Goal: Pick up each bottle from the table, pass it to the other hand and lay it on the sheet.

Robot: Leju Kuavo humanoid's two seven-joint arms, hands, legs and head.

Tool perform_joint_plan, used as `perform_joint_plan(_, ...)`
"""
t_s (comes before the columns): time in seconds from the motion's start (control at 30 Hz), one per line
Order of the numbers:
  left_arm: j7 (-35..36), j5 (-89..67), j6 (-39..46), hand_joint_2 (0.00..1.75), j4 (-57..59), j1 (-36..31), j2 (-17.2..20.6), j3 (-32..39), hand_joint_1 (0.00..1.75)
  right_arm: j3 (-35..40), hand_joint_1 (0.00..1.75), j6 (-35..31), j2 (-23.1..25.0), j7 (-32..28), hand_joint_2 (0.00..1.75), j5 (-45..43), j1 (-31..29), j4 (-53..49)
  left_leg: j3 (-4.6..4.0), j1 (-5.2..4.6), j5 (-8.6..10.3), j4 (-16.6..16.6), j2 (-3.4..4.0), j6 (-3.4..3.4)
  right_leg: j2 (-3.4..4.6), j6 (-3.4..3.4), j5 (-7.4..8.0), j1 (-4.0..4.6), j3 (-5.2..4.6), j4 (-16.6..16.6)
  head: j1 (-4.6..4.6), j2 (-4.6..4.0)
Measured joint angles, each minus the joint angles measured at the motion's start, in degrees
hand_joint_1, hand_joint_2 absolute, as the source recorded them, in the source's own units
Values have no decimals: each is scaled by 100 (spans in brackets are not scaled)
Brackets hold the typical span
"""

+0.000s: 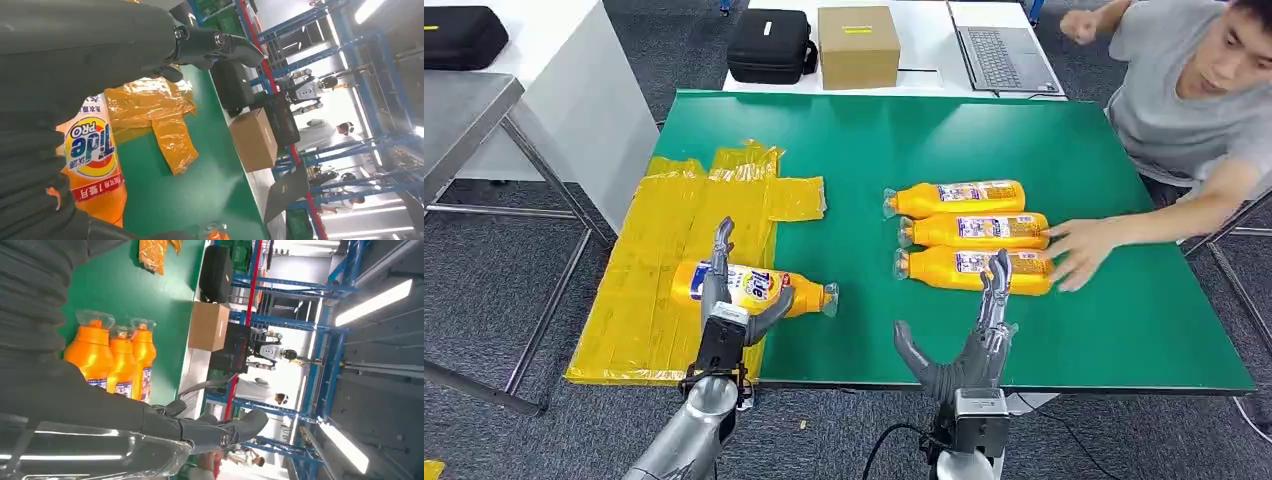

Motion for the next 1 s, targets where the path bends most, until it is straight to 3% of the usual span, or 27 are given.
perform_joint_plan(1.0,-2,544,-57,175,-269,72,88,2,0,247,0,-17,293,2,175,35,229,345,-1,0,0,-1,0,0,0,0,0,0,-1,0,-2,0)
